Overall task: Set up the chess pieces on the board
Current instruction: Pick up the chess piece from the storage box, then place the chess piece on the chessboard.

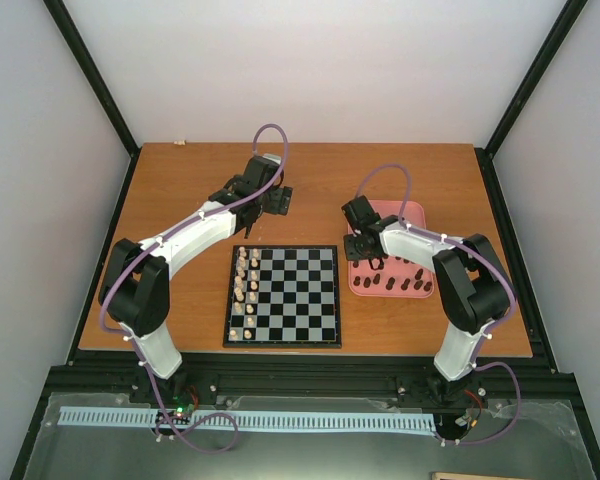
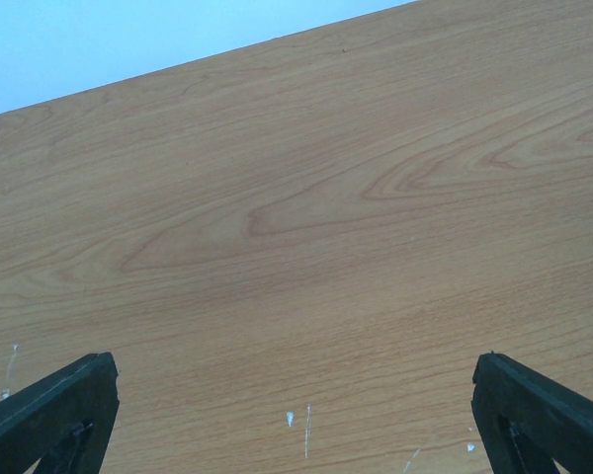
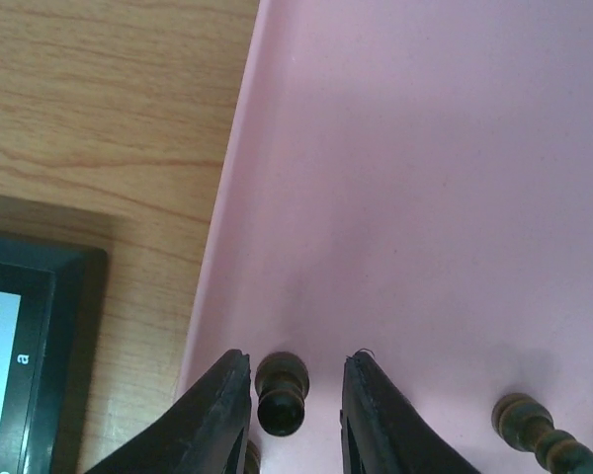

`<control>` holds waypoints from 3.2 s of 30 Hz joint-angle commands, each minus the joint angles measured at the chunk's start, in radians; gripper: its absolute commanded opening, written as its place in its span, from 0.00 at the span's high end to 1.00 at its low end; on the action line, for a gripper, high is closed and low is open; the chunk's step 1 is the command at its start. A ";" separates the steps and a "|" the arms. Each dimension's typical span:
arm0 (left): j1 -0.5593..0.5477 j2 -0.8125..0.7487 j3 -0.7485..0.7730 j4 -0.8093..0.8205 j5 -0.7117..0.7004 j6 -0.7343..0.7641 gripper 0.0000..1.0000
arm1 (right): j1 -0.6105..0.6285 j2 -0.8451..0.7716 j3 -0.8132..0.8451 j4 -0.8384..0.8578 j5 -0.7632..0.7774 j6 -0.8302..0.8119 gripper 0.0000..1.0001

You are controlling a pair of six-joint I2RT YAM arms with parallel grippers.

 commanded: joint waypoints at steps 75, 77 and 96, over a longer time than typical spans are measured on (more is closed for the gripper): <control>0.109 -0.042 -0.013 0.004 0.041 -0.125 0.00 | 0.252 0.142 0.233 -0.018 -0.015 -0.005 0.90; 0.110 -0.041 -0.013 0.005 0.042 -0.125 0.00 | 0.252 0.147 0.237 -0.017 -0.013 -0.007 0.90; 0.110 -0.030 -0.012 0.007 0.049 -0.124 0.00 | 0.252 0.185 0.257 -0.033 0.015 -0.013 0.90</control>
